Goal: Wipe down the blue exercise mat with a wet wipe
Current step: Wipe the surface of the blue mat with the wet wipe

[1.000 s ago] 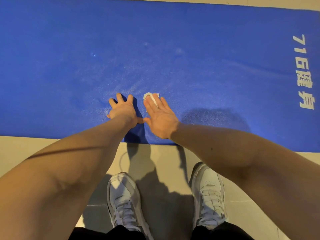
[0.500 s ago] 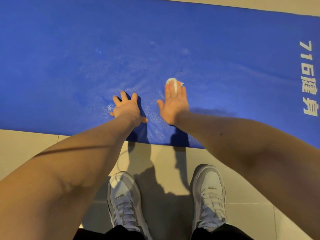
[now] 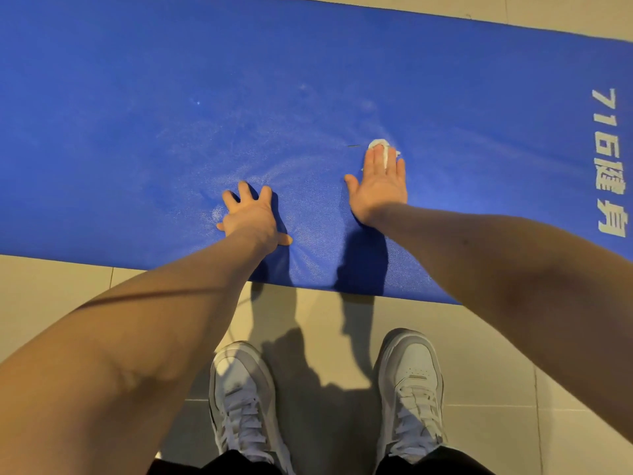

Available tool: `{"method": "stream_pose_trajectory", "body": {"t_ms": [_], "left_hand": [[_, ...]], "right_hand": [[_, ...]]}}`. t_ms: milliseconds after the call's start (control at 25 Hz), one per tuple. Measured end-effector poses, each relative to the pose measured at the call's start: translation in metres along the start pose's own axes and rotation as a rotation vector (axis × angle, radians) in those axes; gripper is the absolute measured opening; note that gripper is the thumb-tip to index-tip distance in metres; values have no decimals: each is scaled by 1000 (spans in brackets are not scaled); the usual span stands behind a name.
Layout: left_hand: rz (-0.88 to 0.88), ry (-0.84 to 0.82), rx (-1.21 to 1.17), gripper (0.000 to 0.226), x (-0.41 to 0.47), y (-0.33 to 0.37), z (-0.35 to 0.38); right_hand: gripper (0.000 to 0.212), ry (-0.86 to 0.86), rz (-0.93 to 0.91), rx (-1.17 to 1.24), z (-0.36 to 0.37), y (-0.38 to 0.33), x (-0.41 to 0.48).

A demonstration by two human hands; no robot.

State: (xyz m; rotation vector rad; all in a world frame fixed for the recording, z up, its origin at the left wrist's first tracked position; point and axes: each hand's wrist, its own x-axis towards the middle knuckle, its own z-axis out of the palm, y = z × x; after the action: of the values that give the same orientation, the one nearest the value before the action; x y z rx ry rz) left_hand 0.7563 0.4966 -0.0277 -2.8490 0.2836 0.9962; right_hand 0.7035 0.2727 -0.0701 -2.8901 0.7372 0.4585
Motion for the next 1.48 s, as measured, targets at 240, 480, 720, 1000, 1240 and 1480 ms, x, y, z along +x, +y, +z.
{"method": "stream_pose_trajectory", "body": {"t_ms": [240,480,720,1000,1240,1480], "left_hand": [[0,20,17,110,-3,-1,1],[17,5,-49,107,-18,-3,3],[247,20,-294,74,-60,16,-18],[357,6,-719,29,-126,37,-34],[300,130,-731,18,-160,31,-56],[373,143,-845,12,-159,16,-67]], "right_hand": [[72,-52,-367,-10,18,-65,-54],[71,-70,-415,349,-25,-39,-64],[10,-110,-293,653,-50,0,-95],[7,-179,-181,974,-84,1,-149],[28,-88,-30,947,-125,-2,-163],[8,-126,-74,536,-172,-22,-153]]}}
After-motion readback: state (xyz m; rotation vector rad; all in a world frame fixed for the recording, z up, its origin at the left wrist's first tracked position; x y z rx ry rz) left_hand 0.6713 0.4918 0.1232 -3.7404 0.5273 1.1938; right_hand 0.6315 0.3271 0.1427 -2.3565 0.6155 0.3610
